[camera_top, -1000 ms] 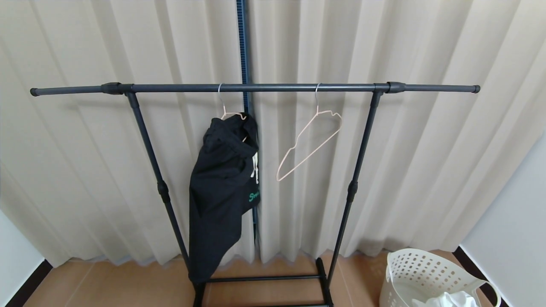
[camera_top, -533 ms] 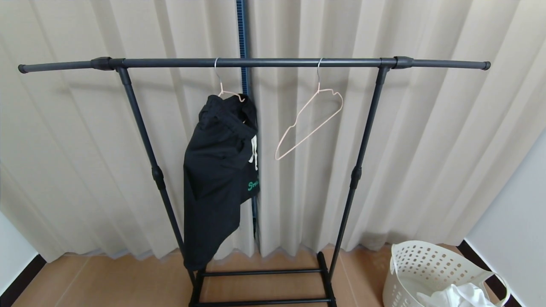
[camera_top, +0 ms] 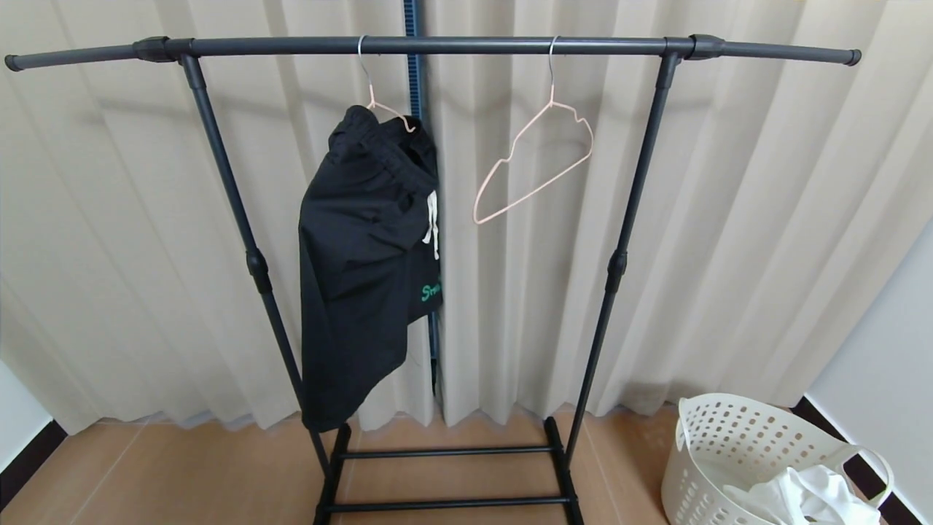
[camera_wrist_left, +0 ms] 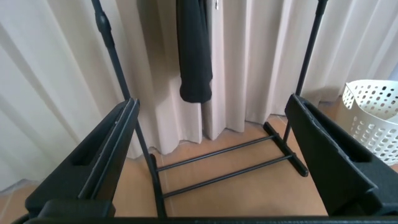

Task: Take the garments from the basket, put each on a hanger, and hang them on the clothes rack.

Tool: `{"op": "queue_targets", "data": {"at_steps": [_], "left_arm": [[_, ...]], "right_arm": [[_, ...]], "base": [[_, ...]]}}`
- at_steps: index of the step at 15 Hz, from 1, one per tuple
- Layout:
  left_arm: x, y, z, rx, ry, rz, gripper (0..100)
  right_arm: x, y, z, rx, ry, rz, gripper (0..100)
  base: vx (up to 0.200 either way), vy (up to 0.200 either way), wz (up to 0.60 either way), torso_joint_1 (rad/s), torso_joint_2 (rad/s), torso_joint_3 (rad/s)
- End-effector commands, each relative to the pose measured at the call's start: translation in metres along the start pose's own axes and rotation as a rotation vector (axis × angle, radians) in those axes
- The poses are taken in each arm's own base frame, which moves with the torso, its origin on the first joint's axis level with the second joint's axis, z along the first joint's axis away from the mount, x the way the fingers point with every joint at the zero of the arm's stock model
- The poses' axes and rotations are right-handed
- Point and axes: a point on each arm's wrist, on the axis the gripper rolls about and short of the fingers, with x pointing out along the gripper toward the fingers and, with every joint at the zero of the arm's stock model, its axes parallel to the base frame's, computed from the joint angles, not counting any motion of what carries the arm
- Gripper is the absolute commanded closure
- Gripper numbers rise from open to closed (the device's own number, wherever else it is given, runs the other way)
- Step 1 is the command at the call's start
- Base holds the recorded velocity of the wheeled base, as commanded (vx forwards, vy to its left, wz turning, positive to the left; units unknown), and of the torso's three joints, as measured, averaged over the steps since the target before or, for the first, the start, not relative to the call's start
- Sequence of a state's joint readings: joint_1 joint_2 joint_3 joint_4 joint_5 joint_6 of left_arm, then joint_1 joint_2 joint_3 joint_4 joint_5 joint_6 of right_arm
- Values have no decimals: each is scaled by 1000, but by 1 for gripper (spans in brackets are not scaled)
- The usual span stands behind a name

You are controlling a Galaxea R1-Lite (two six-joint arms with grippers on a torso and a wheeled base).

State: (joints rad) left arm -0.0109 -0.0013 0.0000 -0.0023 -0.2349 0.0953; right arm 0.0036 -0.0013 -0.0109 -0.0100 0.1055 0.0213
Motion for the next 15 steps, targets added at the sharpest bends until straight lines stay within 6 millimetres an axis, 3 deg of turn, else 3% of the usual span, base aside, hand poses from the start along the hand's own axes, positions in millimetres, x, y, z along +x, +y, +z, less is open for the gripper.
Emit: {"op": "queue_targets", "data": {"at_steps": [1, 8, 11, 15], "left_arm": [[0, 0, 0, 0, 1, 0, 0], [0, 0, 0, 0, 1, 0, 0], [0, 0, 0, 0, 1, 0, 0], [0, 0, 0, 0, 1, 0, 0]], "right_arm": [[0, 0, 0, 0, 1, 0, 0], [0, 0, 0, 0, 1, 1, 0], [0, 0, 0, 0, 1, 0, 0], [0, 0, 0, 0, 2, 3, 0]], "base": [[0, 0, 0, -149, 491, 344], [0, 0, 0, -112, 475, 357], [0, 0, 0, -32, 186, 152], [0, 0, -600, -4, 27, 17]]}}
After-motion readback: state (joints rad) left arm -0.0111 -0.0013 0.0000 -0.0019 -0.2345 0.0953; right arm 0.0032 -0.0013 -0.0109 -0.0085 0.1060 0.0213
